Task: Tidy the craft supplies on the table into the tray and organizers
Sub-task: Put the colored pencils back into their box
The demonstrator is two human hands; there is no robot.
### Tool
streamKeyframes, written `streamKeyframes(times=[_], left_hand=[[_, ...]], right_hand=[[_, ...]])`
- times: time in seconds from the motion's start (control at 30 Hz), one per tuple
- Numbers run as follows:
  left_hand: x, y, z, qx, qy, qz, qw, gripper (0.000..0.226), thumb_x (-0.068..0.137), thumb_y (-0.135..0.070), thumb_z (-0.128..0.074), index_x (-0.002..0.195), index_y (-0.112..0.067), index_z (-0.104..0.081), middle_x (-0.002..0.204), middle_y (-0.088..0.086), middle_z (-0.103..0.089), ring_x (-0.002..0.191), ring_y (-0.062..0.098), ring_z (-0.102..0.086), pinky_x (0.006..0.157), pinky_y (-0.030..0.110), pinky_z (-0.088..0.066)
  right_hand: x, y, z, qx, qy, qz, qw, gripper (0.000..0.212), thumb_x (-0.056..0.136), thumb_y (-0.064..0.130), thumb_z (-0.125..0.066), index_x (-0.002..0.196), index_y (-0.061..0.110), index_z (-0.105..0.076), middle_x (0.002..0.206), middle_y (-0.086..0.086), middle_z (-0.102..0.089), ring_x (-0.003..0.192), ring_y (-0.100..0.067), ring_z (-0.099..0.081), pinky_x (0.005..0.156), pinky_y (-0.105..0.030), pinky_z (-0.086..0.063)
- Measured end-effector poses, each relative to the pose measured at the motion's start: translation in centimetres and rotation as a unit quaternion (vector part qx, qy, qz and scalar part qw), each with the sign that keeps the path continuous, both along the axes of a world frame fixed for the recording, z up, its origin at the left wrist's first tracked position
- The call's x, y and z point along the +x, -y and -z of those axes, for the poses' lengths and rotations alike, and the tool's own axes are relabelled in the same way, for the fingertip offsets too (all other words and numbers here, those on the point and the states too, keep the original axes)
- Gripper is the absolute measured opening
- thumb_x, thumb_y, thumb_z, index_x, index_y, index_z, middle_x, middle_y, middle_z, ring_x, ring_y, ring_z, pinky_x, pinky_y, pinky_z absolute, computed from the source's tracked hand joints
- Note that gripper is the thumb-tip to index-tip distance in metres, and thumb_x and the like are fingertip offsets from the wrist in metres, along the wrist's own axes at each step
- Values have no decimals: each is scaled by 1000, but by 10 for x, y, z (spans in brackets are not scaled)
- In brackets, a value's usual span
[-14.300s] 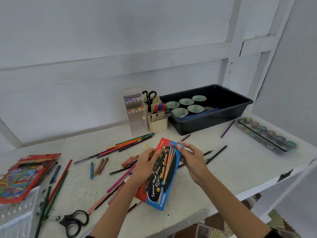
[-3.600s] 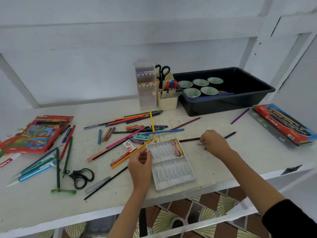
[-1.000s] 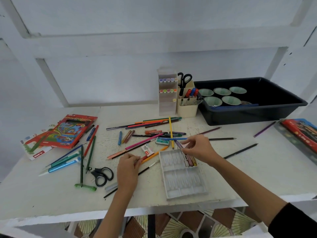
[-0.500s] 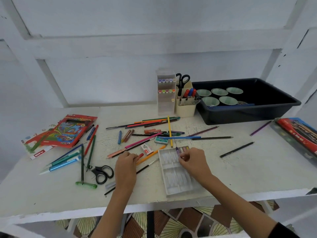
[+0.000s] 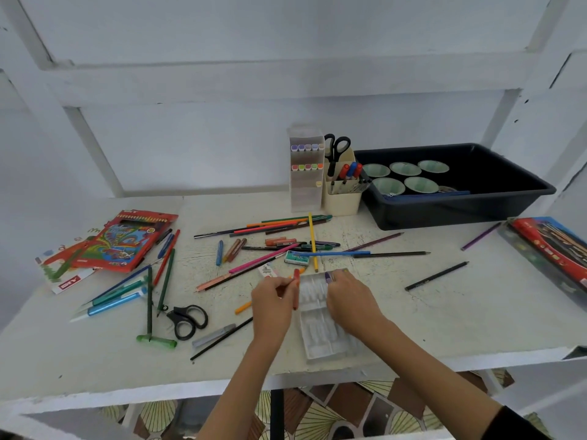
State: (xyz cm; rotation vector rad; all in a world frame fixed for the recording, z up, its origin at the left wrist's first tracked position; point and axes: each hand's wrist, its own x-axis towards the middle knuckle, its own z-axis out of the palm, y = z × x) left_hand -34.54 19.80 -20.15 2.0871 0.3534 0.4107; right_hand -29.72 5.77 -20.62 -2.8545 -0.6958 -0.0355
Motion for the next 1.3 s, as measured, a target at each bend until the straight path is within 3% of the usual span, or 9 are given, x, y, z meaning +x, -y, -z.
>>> streamKeyframes(times=[0.1,0.2,0.3,0.4,0.57,0.9,1.03,1.2,1.3], left_hand=[[7,19,-6,-56,-40,16,998,32,87,-8,-62,58,-21,-68,55,-8,-62,52,2,-57,67,23,-52],[14,31,-4,-77,-67,15,995,19,86,-10,-65,69,-11,-72,65,6,-69,59,12,-63,72,34,-55],[23,38,2,-83,-82,7,993,33,86,-12,-65,53,-15,-66,58,7,-66,57,22,-64,68,35,-56],[29,44,3,-54,-86,-10,995,23,85,-16,-68,63,-12,-70,60,2,-64,57,14,-61,65,29,-51],[33,55,6,-18,-73,-17,997,8,82,-16,-71,85,-13,-65,76,6,-66,64,15,-63,60,22,-48],[31,60,20,65,-45,28,996,13,91,-7,-56,86,-12,-68,79,4,-63,68,13,-58,57,14,-40],[30,65,21,50,-29,-2,998,15,92,-2,-52,88,-10,-65,77,-2,-51,70,19,-59,64,29,-49],[36,63,19,130,-67,51,988,20,91,0,-46,89,-5,-65,91,5,-47,81,18,-50,70,26,-44],[39,61,17,168,-99,74,978,22,92,0,-44,93,-4,-66,97,9,-47,84,16,-46,70,22,-40]], right_hand=[[13,7,0,84,-24,26,996,15,89,12,-50,84,6,-62,93,-9,-56,82,-17,-51,66,-23,-39],[21,24,1,164,-28,29,986,15,86,14,-58,96,13,-70,91,-4,-57,84,-13,-50,73,-21,-41],[25,36,9,139,24,7,990,26,87,20,-60,112,23,-66,102,1,-52,99,-15,-43,85,-25,-39],[24,38,19,160,-17,1,987,29,89,20,-58,117,26,-64,116,0,-48,107,-16,-38,91,-23,-35],[20,40,31,185,25,-8,982,28,89,17,-61,116,23,-66,117,-6,-50,103,-20,-40,86,-23,-33],[17,38,49,204,93,-2,975,31,79,11,-72,110,11,-68,109,-11,-62,93,-28,-55,78,-31,-47],[16,38,48,190,111,-3,975,31,77,10,-74,107,12,-69,107,-11,-64,89,-29,-57,74,-34,-50],[10,33,44,144,145,0,979,25,87,20,-50,98,12,-70,104,-10,-65,82,-26,-58,63,-32,-53],[10,31,43,120,139,-1,983,23,83,18,-52,96,12,-70,103,-10,-65,79,-25,-58,58,-30,-52]])
